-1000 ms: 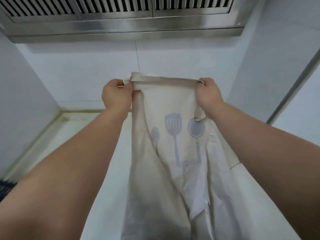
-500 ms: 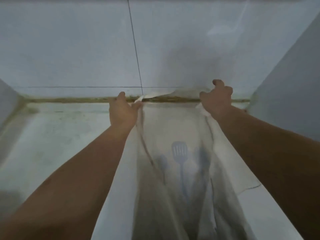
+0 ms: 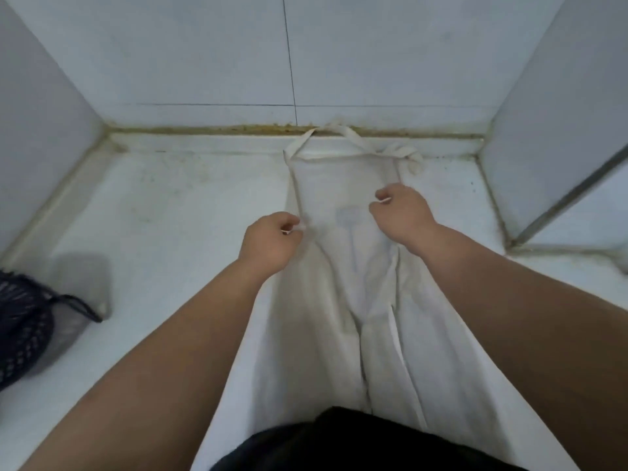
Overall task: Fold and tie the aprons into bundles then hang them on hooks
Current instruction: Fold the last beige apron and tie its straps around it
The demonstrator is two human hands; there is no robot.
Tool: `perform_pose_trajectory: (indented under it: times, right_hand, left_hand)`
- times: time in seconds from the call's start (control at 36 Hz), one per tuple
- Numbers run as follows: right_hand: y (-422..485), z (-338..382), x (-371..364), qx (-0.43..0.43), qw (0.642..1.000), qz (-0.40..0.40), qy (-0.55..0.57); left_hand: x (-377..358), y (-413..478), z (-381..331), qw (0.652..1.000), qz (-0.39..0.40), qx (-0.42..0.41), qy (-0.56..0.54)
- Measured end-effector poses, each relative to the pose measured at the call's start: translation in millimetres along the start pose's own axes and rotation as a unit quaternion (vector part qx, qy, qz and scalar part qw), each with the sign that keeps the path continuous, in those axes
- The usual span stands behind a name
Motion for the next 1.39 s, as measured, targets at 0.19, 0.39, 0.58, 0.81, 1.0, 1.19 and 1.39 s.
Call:
perform_pose_trajectory:
  times: [0.19,0.39,0.58,0.81,1.0,1.19,1.39]
  right_hand:
    - [-61,-28,-50,0.016,0.993,0.115,0.003]
    - [-95,-42,-89,0.046,0.983,0.177,-0.031]
    - [-82,-42,-106,0.032,0.98,0.166,-0.11]
    - [-65,-24,-125,0.004,0.96,0.158,-0.231]
    - [-49,-6,-143,-0.008,0.965,0.168,-0.203]
    - [-41,10,-145,0.006,0.975,0.183,-0.128]
    - [-33,15,-151,0.008,0.966,0.222,-0.132]
  left_hand:
    - [-25,-81,37,0.996,0.021,0.073,0.041]
    - [-34,-111,65,0.993,-0.024,0.105,0.044]
    - [-24,-85,76,0.992,-0.055,0.111,0.034]
    - [-11,-57,103,0.991,0.032,0.086,0.096]
    - [-2,-38,98,0.993,0.022,0.07,0.097]
    - [-3,-8,98,0.998,-0.015,0.054,0.036]
    - [4,1,123,0.988,-0.033,0.103,-0.113]
Point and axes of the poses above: each hand's wrist, its own y-axis towards the middle knuckle, its own x-axis out of the back of the hand, z = x × y, the point moved 6 cm from there along y, towards the middle knuckle, and after that the axes turned 7 degrees about -x, right-handed, at the moved point
